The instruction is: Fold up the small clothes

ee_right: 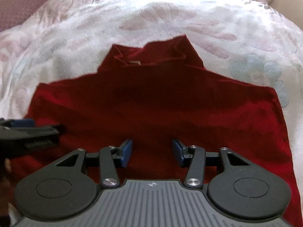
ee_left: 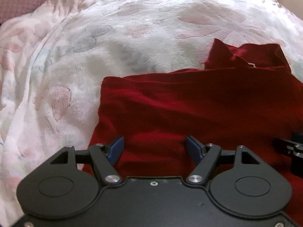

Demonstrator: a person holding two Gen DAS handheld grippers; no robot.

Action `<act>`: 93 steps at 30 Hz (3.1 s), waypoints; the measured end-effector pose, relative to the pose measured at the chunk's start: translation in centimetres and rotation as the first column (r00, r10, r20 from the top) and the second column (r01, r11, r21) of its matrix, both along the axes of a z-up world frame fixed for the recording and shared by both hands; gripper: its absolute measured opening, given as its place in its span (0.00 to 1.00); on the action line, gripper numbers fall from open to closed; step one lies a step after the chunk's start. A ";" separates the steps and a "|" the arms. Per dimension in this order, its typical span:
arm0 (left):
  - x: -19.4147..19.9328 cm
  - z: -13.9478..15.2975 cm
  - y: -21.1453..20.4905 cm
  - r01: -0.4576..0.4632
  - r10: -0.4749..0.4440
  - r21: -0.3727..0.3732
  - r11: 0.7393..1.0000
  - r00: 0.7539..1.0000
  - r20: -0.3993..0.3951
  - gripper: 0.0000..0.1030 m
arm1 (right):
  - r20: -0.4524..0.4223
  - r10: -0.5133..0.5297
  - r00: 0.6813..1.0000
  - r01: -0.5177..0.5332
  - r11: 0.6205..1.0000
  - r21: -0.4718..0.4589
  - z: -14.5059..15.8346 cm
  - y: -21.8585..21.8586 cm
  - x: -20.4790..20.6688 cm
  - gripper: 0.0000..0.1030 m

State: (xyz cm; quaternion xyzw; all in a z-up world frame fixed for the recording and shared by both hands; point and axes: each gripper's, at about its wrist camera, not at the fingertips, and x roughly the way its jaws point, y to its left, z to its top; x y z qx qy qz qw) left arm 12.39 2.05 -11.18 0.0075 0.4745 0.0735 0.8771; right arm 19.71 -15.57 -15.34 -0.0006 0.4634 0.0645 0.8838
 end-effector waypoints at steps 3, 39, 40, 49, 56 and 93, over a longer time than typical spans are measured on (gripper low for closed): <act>0.0 0.1 0.9 -0.017 0.017 0.030 0.999 1.000 0.008 0.73 | -0.001 0.017 1.000 -0.017 1.000 0.000 -0.1 -0.4 -0.1 0.58; -1.4 5.2 5.3 -0.071 0.072 -0.012 0.997 0.994 0.084 0.70 | 0.067 -0.161 0.985 0.164 0.986 -0.042 3.9 -9.1 -1.5 0.61; -1.6 5.5 4.9 -0.050 0.051 -0.010 0.999 0.995 0.086 0.70 | 0.069 -0.159 0.985 0.163 0.985 -0.050 4.1 -9.0 -1.7 0.61; -8.2 4.4 1.6 0.115 -0.116 0.017 0.993 0.993 0.010 0.70 | -0.022 -0.253 0.967 0.253 0.959 0.127 4.6 -14.0 -9.9 0.69; -11.2 1.8 0.4 0.128 -0.127 0.014 0.992 0.990 -0.066 0.70 | -0.100 -0.340 0.935 0.353 0.912 0.209 3.6 -16.1 -14.6 0.70; -10.5 4.0 7.2 0.016 -0.016 0.001 1.000 0.999 -0.044 0.70 | 0.088 -0.306 0.948 0.281 0.934 0.222 7.5 -7.5 -10.0 0.15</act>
